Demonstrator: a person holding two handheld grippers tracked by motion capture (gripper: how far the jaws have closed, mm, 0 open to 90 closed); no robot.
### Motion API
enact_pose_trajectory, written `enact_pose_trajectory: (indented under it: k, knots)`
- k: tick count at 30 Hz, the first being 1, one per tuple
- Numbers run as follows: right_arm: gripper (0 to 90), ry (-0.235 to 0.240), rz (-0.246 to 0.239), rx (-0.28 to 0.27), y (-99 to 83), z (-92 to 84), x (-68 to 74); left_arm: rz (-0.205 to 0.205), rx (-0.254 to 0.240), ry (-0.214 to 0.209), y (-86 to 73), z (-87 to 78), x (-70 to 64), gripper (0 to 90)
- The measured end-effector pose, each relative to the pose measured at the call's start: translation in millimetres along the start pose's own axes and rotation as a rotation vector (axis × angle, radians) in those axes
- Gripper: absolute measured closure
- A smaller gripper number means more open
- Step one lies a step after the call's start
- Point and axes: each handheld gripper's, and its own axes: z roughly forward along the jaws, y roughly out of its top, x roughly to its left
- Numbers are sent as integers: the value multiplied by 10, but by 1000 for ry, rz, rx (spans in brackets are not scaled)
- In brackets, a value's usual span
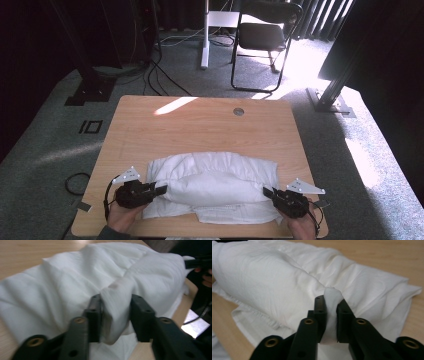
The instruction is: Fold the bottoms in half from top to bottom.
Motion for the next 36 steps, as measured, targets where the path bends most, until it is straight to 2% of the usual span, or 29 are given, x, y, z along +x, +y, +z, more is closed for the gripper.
enact_pose_trajectory:
  k: [1, 3, 5, 7, 12, 15, 16, 19, 21, 23, 24, 25, 28, 33, 36]
  knots:
    - [626, -4, -9, -12, 11, -27, 9, -18, -43, -22, 45, -57, 10, 579]
    - [532, -23, -22, -41, 105, -92, 31, -13, -82, 0, 148, -124, -8, 547]
    - [499, -38, -43, -75, 258, -127, 72, 5, -79, 35, 298, -128, -38, 548]
    - [506, -43, -65, -93, 426, -91, 127, 18, -75, 47, 449, -70, -84, 572]
    - [556, -73, -70, -85, 758, 245, 317, 46, -64, 50, 792, 220, -296, 622]
    - [561, -97, -95, -57, 872, 523, 400, 89, -1, 60, 850, 488, -435, 636]
    - [562, -100, -99, -43, 883, 615, 411, 107, 34, 74, 821, 610, -460, 641]
    - [563, -102, -106, 4, 815, 842, 405, 94, 105, 60, 653, 828, -449, 660]
    - [566, -105, -101, 36, 692, 927, 400, 75, 151, 38, 480, 913, -416, 684]
    - [563, -100, -105, 70, 537, 964, 408, 78, 176, 29, 302, 947, -402, 684]
    - [562, -101, -112, 77, 458, 960, 415, 80, 185, 38, 206, 937, -385, 684]
    - [560, -100, -103, 82, 365, 939, 420, 67, 180, 27, 140, 920, -363, 684]
    - [557, -101, -89, 68, 211, 856, 439, 55, 153, 26, 11, 830, -342, 682]
    - [539, -158, -101, 43, 86, 628, 505, 59, 118, 66, -86, 614, -393, 665]
    - [541, -194, -128, 71, 3, 527, 542, 78, 141, 74, -140, 545, -427, 658]
